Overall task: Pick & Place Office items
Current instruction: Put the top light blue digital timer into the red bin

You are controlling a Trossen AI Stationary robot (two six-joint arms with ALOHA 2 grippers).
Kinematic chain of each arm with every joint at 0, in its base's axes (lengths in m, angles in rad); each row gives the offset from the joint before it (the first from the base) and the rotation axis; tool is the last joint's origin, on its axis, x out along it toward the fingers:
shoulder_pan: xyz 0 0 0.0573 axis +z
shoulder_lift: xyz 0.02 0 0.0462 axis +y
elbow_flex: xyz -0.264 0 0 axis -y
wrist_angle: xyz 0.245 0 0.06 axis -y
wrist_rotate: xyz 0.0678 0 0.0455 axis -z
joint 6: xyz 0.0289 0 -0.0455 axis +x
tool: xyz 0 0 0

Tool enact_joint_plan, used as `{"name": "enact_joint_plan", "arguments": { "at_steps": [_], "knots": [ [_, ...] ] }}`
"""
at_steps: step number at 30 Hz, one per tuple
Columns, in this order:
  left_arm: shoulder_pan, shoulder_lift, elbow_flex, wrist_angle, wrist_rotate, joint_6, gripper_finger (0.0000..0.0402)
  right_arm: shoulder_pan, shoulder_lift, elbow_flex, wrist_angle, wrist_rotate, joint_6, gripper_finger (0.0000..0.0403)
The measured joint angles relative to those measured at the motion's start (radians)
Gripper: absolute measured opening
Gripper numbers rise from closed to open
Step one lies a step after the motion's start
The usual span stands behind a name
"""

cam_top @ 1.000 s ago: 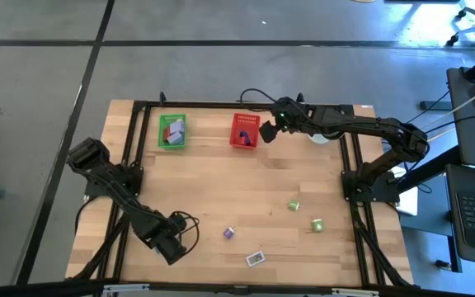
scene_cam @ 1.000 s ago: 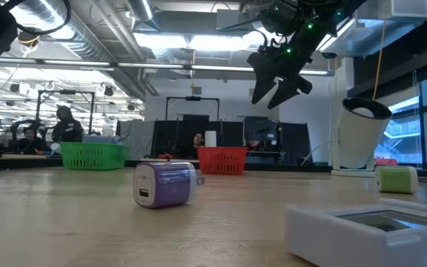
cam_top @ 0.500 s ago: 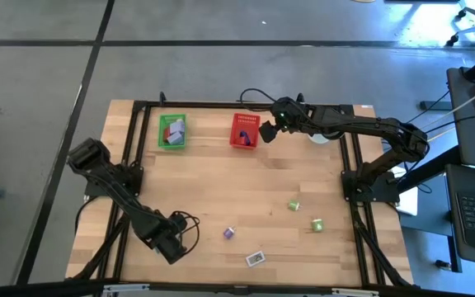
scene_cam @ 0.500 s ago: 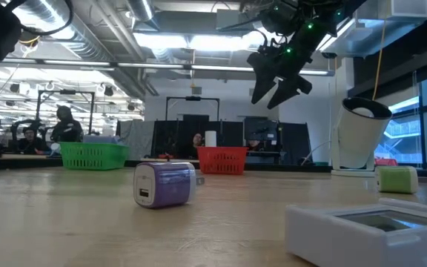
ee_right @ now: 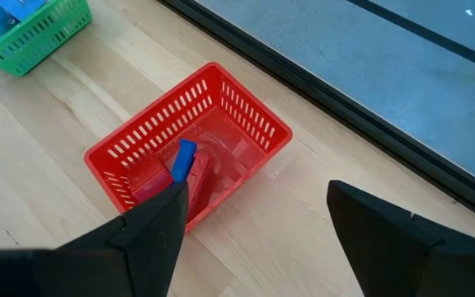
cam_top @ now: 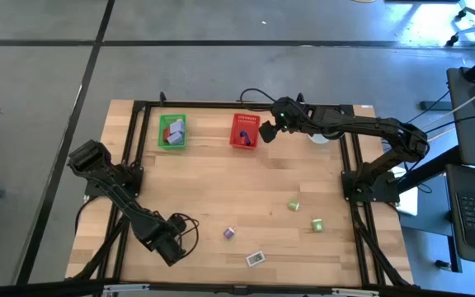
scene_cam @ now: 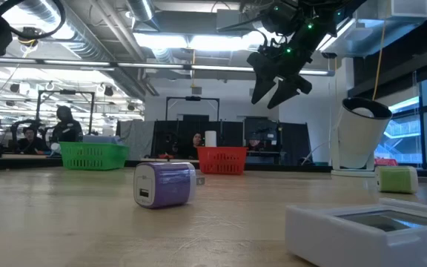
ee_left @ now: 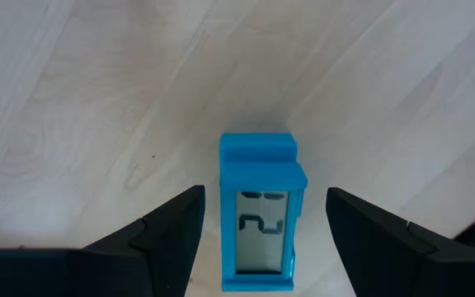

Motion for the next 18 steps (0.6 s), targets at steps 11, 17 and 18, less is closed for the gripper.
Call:
{"name": "enact_joint_plan", "arguments": {
  "at_steps": [11,17,18],
  "knots": [
    [0.000,0.025,0.000,0.000,0.005,0.008,0.0251,0.000,0.000,0.000,0.001,0.000,0.000,0.0291],
    [0.000,0.025,0.000,-0.001,0.004,0.010,0.0242,0.000,0.000,0.000,0.001,0.000,0.000,0.0291],
    [0.000,0.025,0.000,-0.001,0.004,0.010,0.0237,0.000,0.000,0.000,0.002,0.000,0.000,0.0291]
  ]
}}
